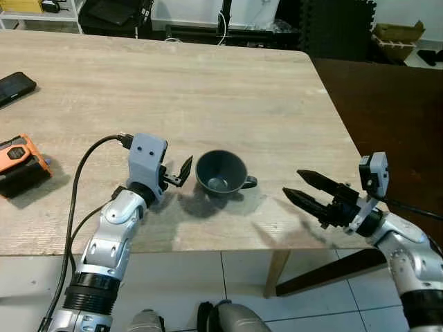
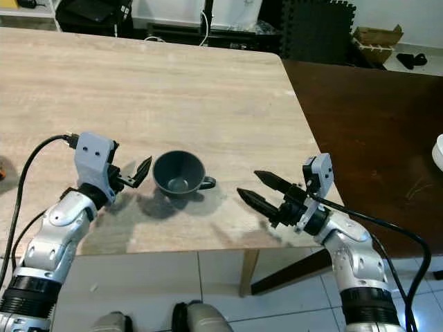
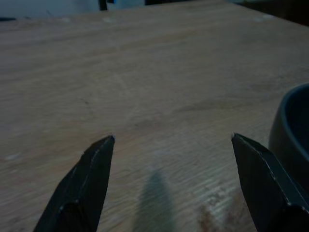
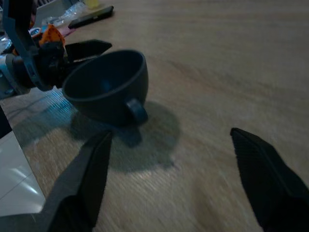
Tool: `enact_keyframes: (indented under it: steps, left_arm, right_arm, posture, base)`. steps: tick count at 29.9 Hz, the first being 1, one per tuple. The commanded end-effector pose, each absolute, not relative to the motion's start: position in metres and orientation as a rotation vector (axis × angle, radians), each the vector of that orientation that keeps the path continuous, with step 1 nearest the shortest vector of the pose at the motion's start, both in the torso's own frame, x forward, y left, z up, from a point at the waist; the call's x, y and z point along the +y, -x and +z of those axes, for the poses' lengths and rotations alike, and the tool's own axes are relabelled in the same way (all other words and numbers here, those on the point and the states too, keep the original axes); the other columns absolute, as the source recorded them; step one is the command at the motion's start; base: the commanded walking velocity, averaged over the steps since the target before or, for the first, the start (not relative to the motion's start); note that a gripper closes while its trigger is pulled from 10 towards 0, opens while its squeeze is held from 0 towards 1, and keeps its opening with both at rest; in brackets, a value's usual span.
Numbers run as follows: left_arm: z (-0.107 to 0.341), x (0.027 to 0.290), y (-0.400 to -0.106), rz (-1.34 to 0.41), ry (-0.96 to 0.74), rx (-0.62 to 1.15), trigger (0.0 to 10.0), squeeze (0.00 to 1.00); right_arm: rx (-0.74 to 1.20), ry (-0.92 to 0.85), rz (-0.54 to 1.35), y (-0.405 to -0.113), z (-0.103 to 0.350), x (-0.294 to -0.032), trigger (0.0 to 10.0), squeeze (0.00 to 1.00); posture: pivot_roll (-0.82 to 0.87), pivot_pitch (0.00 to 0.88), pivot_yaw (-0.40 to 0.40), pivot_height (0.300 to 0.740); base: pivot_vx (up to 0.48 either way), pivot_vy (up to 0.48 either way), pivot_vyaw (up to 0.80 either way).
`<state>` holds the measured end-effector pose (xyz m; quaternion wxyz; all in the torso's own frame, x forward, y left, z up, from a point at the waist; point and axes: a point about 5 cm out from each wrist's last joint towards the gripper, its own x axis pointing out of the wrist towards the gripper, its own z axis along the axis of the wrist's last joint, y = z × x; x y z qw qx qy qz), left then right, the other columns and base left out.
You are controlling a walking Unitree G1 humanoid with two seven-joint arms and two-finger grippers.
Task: Setting the table
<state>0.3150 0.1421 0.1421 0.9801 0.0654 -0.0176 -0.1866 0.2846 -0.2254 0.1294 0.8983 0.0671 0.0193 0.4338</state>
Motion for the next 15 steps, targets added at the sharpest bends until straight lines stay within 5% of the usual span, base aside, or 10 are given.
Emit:
enact_keyframes:
  steps: [1, 8, 15]
  left_arm:
    - [0.137, 0.139, -0.313, -0.392, -0.137, -0.017, 10.0, 0.0]
    - [0.139, 0.142, -0.309, -0.388, -0.143, -0.014, 10.0, 0.0]
    - [0.139, 0.148, -0.307, -0.364, -0.145, -0.011, 10.0, 0.0]
  right_arm:
    - [0.053, -0.122, 0.903, -0.285, 0.126, -0.227, 10.0, 1.0]
    - [-0.031, -0.037, 0.877, -0.316, 0.136, -0.213, 10.0, 1.0]
    - [-0.081, -0.064, 0.872, -0.324, 0.145, -0.203, 10.0, 0.67]
  posture:
    - [0.09, 0.112, -0.068, 0.74]
    - [0.11, 0.15, -0.093, 0.74]
    - [0.12, 0.146, -0.099, 0.74]
  base:
    - [0.0, 0.0, 0.0]
    - [0.0, 0.0, 0.0]
    - [0.0, 0.0, 0.0]
